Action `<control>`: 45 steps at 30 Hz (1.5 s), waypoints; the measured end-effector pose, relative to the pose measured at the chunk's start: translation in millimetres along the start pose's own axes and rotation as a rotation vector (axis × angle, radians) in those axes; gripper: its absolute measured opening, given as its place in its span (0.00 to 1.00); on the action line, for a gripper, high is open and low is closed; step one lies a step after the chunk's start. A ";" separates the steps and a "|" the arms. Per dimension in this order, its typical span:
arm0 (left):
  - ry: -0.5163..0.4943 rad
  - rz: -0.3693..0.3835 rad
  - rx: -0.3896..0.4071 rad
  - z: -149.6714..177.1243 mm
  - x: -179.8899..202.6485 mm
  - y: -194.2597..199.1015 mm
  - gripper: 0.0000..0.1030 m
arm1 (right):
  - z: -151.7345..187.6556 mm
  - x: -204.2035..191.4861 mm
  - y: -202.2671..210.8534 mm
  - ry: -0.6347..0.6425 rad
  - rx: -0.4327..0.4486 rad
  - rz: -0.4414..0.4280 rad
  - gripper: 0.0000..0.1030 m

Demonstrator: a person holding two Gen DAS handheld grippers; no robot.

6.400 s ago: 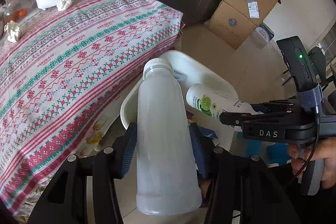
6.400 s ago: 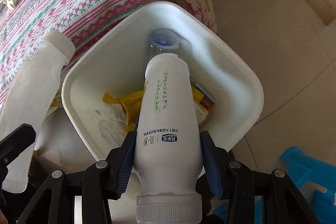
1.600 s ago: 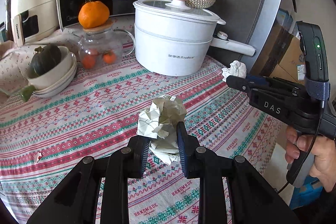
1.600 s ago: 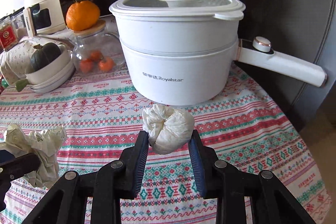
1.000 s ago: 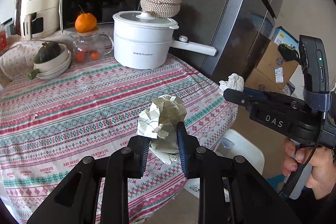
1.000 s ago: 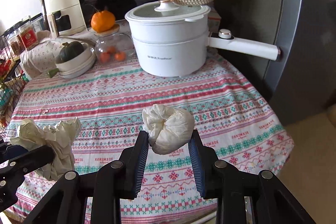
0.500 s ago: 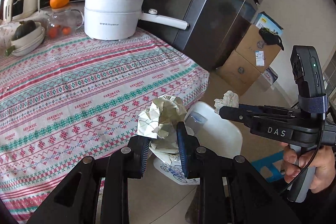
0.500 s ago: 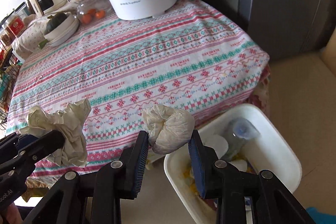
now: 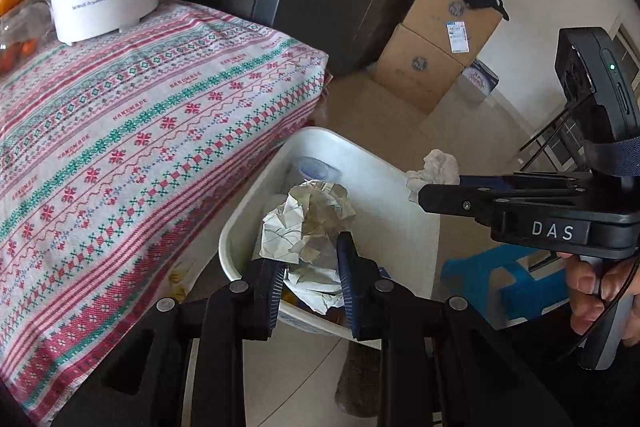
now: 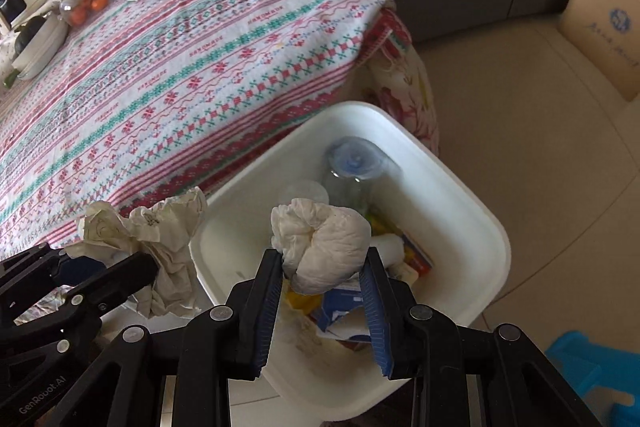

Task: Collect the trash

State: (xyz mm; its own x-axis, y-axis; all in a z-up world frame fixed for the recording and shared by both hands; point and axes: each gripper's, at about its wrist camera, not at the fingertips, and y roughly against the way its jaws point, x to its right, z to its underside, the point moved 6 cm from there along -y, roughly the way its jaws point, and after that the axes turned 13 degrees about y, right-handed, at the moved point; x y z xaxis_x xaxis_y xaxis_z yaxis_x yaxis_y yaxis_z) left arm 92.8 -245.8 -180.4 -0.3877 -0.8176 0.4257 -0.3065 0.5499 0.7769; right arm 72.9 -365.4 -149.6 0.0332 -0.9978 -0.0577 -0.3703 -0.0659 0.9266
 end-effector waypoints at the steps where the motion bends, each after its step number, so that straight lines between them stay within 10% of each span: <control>1: -0.009 -0.002 -0.008 1.2 3.1 -7.1 0.27 | 1.9 3.8 -0.7 -0.007 -0.005 0.001 0.35; 22: 0.015 -0.192 -0.068 5.1 -12.3 -19.7 0.86 | 14.4 29.0 -9.2 -0.055 -0.074 0.018 0.36; 30: 0.047 -0.263 -0.036 14.0 -25.7 9.8 0.94 | 20.0 31.5 -17.2 -0.082 -0.111 0.019 0.39; 35: 0.111 -0.331 -0.010 20.3 -46.4 32.0 0.94 | 21.5 34.3 -15.2 -0.128 -0.116 0.007 0.67; 45: 0.162 -0.455 0.095 25.2 -65.2 85.1 0.95 | 15.7 5.4 23.8 -0.092 0.016 0.021 0.74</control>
State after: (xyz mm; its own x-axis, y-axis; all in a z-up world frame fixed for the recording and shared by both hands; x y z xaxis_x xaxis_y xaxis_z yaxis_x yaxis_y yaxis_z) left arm 70.0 -141.4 -153.8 -0.0579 -0.9904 0.1258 -0.4944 0.1379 0.8582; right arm 49.7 -372.4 -133.7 -0.0597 -0.9955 -0.0733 -0.3850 -0.0447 0.9218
